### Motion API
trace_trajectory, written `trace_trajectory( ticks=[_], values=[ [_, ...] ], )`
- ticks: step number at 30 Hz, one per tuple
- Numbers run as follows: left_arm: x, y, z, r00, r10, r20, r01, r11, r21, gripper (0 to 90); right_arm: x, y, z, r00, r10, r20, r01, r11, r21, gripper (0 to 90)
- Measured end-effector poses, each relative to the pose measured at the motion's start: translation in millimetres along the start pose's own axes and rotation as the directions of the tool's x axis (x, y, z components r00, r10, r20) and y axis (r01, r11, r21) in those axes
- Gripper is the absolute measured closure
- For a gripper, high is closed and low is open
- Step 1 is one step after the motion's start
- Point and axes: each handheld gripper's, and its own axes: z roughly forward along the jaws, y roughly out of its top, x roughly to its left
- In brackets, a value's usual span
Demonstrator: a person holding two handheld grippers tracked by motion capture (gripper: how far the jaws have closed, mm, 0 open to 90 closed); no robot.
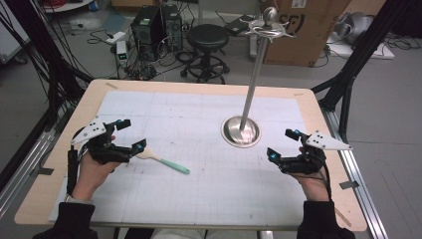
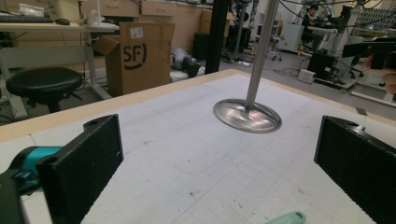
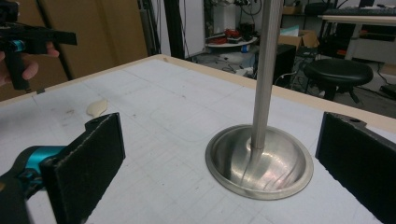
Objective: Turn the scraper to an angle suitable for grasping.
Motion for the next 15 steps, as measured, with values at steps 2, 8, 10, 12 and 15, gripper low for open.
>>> trace_trajectory(
  ticks=[2, 8, 10, 12, 15],
  values=[
    [-2.4, -1.5, 2.2, 0.9995, 0.031, -0.01, -0.031, 0.9994, 0.018, 1.7, -0.8, -0.9, 0.2, 1.0, 0.005, 0.007, -0.005, 1.0, -0.001, 0.3],
    [-9.2, -5.8, 10.1, 0.996, 0.082, -0.036, -0.079, 0.9947, 0.066, 1.7, -2.2, -4.3, 1.5, 0.9997, 0.02, 0.011, -0.02, 1.0, 0.004, 0.3],
    [-9.3, -7.7, 12.1, 0.9961, 0.081, -0.034, -0.079, 0.9937, 0.08, 3.0, -2.2, -5.1, 2.2, 0.9997, 0.024, 0.011, -0.024, 1.0, 0.007, 0.3],
    [-8.3, -8.9, 11.4, 0.9975, 0.066, -0.026, -0.064, 0.995, 0.077, 14.5, -1.9, -5.4, 2.7, 0.9996, 0.024, 0.01, -0.025, 1.0, 0.01, 0.3],
    [-5.5, -9.9, 9.0, 0.9987, 0.042, -0.028, -0.041, 0.9979, 0.05, 36.2, -1.7, -5.8, 3.6, 0.9998, 0.02, 0.008, -0.02, 1.0, 0.012, 0.3]
  ],
)
